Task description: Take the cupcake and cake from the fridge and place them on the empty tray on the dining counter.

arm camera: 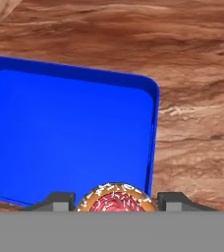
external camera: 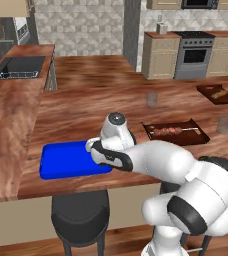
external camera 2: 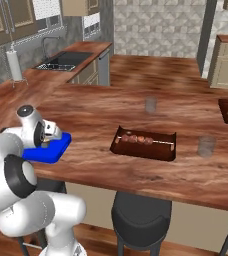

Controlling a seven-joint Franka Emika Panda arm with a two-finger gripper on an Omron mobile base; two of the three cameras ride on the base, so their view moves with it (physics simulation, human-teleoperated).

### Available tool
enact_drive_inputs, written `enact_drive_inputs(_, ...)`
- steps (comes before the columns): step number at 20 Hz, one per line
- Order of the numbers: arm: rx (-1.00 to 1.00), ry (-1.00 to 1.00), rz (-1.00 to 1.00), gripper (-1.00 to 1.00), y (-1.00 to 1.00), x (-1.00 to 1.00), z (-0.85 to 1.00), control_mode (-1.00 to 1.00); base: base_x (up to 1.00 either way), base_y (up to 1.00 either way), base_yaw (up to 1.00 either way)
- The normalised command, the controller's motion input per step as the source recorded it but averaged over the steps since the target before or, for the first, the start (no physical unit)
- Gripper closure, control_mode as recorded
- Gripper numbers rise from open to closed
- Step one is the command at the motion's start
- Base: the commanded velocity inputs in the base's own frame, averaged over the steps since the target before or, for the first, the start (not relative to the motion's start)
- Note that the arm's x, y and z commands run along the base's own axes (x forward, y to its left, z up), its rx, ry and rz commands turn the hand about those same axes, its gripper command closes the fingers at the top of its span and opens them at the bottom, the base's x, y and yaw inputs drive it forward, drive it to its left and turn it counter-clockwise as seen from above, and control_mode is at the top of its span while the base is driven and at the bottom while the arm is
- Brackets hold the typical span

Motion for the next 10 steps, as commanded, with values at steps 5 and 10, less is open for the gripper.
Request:
enact_drive_inputs(5, -0.02, 0.0, 0.0, 1.0, 0.04, 0.35, -0.35, -1.0, 0.0, 0.0, 0.0)
enact_drive_inputs(10, -0.01, 0.0, 0.0, 1.0, 0.05, 0.31, -0.29, -1.0, 0.0, 0.0, 0.0)
